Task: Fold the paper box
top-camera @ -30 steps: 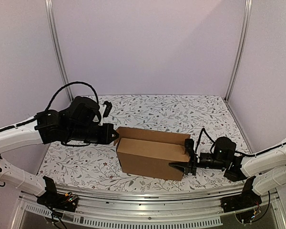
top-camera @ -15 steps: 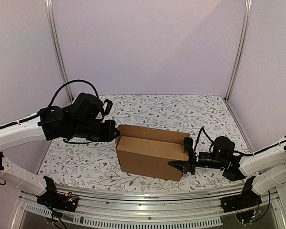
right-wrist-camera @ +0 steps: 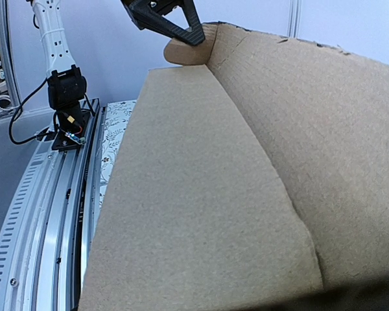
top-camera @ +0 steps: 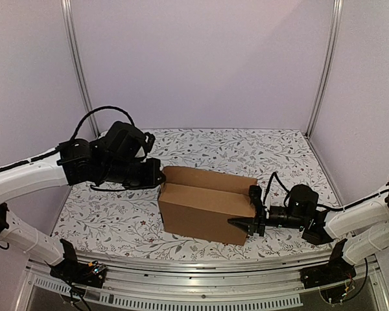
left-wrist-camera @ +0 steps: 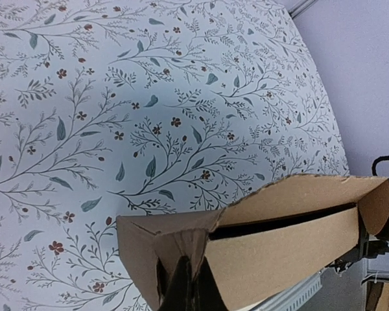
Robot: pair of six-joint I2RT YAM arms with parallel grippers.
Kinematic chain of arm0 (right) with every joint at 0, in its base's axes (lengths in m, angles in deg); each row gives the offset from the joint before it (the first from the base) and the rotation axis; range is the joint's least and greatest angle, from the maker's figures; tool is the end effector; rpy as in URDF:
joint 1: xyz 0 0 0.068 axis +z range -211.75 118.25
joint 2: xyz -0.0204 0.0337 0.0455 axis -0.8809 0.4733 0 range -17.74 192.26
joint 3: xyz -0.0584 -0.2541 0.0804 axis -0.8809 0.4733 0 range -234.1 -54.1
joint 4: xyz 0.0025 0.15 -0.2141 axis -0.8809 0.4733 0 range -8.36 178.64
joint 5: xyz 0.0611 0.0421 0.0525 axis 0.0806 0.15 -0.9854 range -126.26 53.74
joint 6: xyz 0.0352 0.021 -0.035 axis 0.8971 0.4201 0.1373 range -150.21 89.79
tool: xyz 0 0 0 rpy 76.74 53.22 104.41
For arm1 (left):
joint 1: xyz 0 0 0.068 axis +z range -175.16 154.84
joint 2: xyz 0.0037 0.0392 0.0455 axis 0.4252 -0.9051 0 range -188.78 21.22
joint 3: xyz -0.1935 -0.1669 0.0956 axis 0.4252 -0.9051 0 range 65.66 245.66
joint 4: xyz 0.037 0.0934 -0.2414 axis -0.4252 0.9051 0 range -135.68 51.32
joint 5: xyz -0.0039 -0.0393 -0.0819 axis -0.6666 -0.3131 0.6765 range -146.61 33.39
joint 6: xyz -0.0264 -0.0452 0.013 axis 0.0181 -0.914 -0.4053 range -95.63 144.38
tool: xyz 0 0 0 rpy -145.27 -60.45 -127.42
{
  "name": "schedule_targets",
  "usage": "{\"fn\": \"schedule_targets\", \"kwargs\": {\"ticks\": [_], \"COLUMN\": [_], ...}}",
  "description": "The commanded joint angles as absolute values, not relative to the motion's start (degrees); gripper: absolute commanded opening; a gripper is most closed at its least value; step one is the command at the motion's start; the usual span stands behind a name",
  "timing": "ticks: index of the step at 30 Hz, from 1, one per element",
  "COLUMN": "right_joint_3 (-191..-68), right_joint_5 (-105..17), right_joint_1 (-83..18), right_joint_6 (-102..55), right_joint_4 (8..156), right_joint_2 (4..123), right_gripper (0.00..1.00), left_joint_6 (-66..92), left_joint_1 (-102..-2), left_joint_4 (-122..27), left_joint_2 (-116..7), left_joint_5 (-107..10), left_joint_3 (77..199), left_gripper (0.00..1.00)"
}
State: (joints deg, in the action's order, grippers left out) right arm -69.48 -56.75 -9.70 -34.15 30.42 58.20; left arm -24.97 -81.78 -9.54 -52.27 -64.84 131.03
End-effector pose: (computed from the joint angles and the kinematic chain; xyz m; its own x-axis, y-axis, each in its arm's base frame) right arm 0.1343 0.1925 0.1683 -0.0341 -0.1485 -0.9883 -0.9557 0.2940 -0.0112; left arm 0.1552 -0.2262 0.3151 -0.8344 -0.0982 -0.5424 0.2104 0.8527 -0.4781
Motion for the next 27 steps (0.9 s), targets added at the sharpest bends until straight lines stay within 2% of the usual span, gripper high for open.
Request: {"fn": "schedule_targets", "kwargs": {"ticks": [1,10,18,27], "right_joint_3": [-71.64,-71.78,-72.28,-73.15], "right_joint_5": [-56.03,-56.17,-56.12,-55.23], "right_joint_1": [-8.94,-8.85,-8.78,-8.66], "right_joint_6": [-35.0,-35.13,-35.31,-35.09], "right_joint_4": [35.67,36.48,37.13,38.15], "right_joint_2": [60.4,60.57,60.86,61.37], "right_gripper": [0.5,0.5,0.5,0.5], "left_joint_6": [-24.73,-21.01,-18.18,-20.07], "left_joint_1": [-84.49,-84.36,-84.32,-84.49], "left_joint_4": [-16.15,-10.07,-5.82,-8.25], "left_joint_2": [-54.85,-55.2,-51.35,-50.44], "left_joint_5": [-48.98,-50.65,-54.43,-53.73], "left_joint_3": [133.69,135.87,130.24,125.13], "left_gripper": [0.01,0.0,0.0,0.0]}}
